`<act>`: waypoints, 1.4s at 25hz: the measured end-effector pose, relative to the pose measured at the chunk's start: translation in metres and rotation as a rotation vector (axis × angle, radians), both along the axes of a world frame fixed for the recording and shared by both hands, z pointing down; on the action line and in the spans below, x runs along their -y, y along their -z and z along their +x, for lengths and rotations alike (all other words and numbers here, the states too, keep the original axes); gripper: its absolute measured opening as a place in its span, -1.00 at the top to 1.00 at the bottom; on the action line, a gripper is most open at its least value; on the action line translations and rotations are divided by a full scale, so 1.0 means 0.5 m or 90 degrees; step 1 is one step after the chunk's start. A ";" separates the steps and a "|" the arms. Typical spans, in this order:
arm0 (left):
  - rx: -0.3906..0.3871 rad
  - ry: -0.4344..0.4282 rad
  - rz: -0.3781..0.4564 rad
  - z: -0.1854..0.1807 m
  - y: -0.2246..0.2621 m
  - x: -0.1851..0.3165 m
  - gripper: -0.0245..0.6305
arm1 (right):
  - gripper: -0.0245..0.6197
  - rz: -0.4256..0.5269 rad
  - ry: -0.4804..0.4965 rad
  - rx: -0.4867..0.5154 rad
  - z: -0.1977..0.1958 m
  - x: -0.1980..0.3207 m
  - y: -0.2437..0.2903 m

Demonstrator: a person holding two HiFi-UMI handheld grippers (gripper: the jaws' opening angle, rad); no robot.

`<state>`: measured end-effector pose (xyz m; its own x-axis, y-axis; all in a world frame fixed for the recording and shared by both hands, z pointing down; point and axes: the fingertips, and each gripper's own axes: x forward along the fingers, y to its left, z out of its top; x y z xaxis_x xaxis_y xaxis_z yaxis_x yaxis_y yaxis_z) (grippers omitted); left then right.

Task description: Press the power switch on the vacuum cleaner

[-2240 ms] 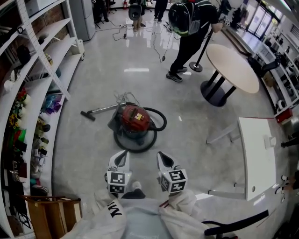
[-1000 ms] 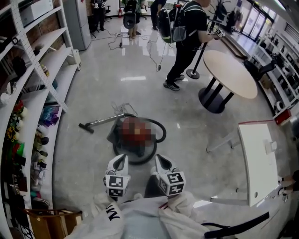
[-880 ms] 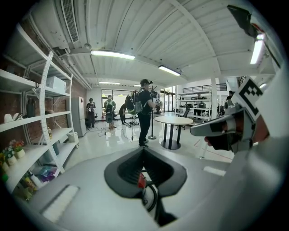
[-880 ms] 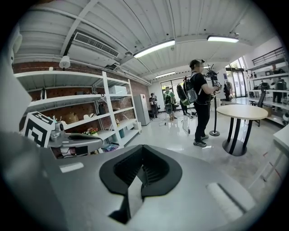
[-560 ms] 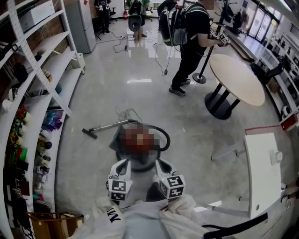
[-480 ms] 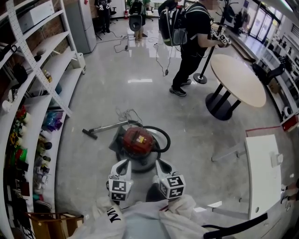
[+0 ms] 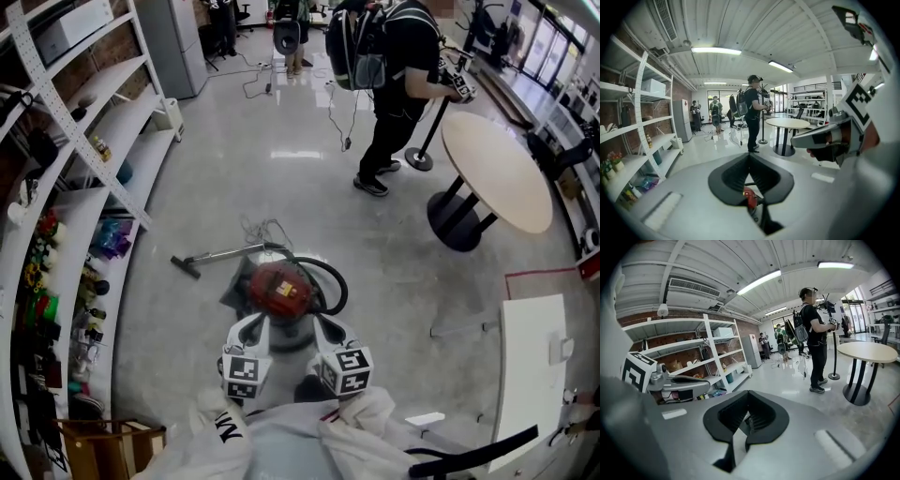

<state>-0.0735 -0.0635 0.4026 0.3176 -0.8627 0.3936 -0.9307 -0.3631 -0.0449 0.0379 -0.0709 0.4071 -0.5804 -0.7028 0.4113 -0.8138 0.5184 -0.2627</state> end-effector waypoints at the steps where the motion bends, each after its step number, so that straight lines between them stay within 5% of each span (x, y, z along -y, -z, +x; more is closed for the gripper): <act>1: 0.001 0.004 -0.003 0.001 -0.001 0.009 0.93 | 0.92 -0.001 0.004 0.001 0.000 0.010 0.000; 21: 0.009 0.061 -0.037 0.046 -0.037 0.138 0.93 | 0.92 -0.048 0.049 0.001 0.064 0.139 -0.053; 35: 0.003 0.073 -0.099 -0.040 -0.158 0.147 0.93 | 0.92 -0.108 0.030 -0.004 -0.007 0.170 -0.156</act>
